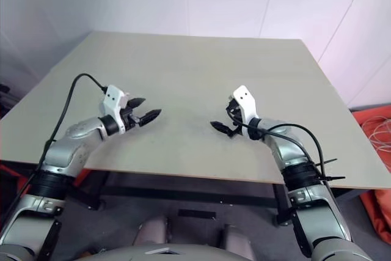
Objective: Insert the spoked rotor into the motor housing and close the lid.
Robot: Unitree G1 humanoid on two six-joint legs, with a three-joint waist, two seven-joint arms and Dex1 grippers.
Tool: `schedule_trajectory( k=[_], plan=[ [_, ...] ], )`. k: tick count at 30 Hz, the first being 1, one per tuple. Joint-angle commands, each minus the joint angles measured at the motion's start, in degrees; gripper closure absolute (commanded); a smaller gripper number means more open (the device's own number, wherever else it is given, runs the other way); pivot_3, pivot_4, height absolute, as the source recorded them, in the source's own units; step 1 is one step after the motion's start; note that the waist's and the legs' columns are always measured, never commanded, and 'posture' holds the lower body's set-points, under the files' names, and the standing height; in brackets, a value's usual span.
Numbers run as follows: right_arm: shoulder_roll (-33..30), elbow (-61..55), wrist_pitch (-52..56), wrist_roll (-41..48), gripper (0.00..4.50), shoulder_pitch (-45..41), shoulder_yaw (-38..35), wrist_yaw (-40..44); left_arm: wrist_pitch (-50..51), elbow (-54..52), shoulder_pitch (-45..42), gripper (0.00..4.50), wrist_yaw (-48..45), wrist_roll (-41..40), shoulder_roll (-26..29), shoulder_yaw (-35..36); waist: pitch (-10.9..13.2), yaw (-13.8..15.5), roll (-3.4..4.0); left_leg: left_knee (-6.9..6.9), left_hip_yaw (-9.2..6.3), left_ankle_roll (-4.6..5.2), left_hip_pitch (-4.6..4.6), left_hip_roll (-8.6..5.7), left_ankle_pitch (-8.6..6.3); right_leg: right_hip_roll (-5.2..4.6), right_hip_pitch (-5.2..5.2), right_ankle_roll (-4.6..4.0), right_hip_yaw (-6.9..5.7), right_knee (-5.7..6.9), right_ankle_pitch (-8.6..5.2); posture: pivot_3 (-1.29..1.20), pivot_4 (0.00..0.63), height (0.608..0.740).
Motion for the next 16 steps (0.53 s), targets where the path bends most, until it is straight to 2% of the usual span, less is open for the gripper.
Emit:
schedule_trajectory(
  k=[1, 7, 16],
  plan=[
    [-1.12, 1.2, -7.02, -0.52, 0.0, -1.37, -1.76, 3.9, -2.91, -1.43, 1.75, 0.04, -6.0, -0.31, 1.03, 2.53, -0.01, -0.1, 0.04, 0.0, 0.01, 0.01, 0.03, 0.0, 0.0, 0.0, 0.0, -0.03, 0.0, 0.0, 0.01, 0.0, 0.0, 0.74],
    [-1.69, 2.79, -12.46, -0.43, 0.0, -0.64, -4.33, 5.76, -7.45, -2.07, 6.37, 0.04, -7.17, 1.81, 0.84, 5.33, 0.0, -0.17, 0.05, -0.01, 0.15, 0.26, 0.14, 0.09, -0.15, 0.02, -0.01, -0.2, 0.01, 0.11, -0.07, 0.0, 0.0, 0.74],
    [-0.49, 2.98, -14.2, -0.9, 0.0, 0.39, -5.08, 5.7, -14.54, 2.16, 5.19, 0.04, -7.18, 5.74, -0.62, 7.28, 0.0, -0.1, 0.05, 0.0, 0.56, 0.3, 0.29, 0.1, -0.18, 0.01, 0.09, -0.21, 0.02, 0.16, -0.09, 0.0, 0.0, 0.74]
  ],
)
